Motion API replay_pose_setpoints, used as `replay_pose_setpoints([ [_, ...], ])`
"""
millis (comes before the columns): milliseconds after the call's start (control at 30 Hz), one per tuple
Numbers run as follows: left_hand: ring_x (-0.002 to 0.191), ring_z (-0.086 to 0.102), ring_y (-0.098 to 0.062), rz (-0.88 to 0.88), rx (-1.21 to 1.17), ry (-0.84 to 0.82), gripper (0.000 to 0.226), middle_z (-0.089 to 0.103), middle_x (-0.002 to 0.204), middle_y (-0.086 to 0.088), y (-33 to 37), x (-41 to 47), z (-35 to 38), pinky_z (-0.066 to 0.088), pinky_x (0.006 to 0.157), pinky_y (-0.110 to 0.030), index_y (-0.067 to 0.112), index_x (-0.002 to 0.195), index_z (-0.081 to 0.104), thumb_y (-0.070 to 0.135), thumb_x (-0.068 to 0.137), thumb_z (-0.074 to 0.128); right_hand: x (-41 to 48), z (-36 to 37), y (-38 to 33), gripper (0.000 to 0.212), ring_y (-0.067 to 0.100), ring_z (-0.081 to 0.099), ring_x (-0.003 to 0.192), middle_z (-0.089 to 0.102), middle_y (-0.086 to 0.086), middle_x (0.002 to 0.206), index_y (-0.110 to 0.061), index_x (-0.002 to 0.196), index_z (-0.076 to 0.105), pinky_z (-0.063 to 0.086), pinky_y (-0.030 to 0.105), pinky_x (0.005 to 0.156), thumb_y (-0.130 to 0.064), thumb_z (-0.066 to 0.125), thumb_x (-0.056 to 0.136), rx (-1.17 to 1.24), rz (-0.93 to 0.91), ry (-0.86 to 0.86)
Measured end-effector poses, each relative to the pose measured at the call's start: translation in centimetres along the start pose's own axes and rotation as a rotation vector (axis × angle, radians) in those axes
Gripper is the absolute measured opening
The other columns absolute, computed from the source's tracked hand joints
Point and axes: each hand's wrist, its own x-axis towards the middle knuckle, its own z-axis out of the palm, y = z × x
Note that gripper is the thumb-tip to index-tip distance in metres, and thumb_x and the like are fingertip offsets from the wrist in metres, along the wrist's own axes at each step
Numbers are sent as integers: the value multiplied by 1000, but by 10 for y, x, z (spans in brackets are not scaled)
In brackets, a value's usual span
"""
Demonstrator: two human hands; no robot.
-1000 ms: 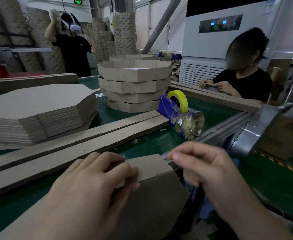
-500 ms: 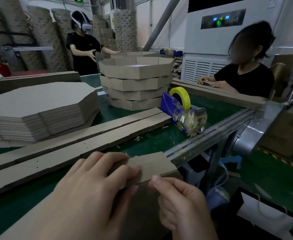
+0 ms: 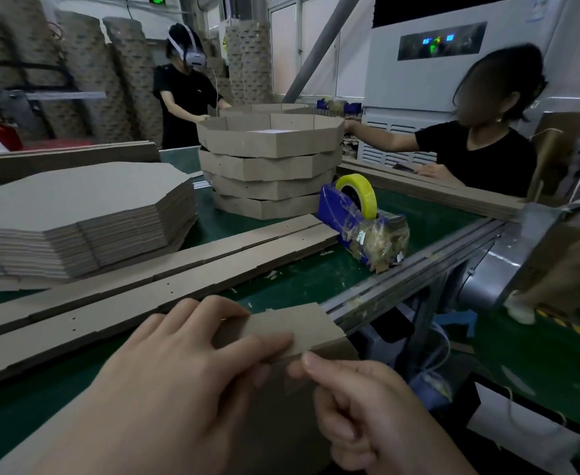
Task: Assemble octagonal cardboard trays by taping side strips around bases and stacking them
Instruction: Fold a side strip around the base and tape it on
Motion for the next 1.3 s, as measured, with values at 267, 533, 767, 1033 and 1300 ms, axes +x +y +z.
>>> replay_pose_setpoints([
  [267,55,60,-21,-181,46,142,21,61,67,8,27,16,10,37,53,-29,32,59,61,44,72,72,8,-20,-5,30,8,15,35,41,0,44,-25,77,79,15,14,35,-42,55,71,148,231,-321],
  [533,60,61,-17,-203,-10,159,32,62,73,13,24,15,13,33,52,-25,35,58,60,57,74,42,14,-40,-4,46,4,24,30,47,2,45,-16,111,73,18,13,32,-34,46,79,298,312,-509],
  [767,62,63,-20,-224,-8,191,32,65,77,12,22,12,14,37,54,-27,36,58,62,57,73,43,23,-44,13,58,6,27,30,58,6,52,3,112,69,14,16,34,-35,53,72,211,363,-400],
  [1033,68,65,-22,-140,77,106,30,66,83,6,13,6,14,44,52,-32,35,66,64,55,73,42,5,-40,-7,35,9,26,32,37,-1,39,-8,73,73,16,20,36,-41,62,73,112,28,-287],
  [1300,66,66,-22,-148,109,66,35,66,85,3,-2,-12,5,50,50,-33,37,85,71,58,58,62,9,-4,-45,30,4,32,35,47,1,47,-16,76,73,27,15,37,-44,62,81,-329,-488,-58],
])
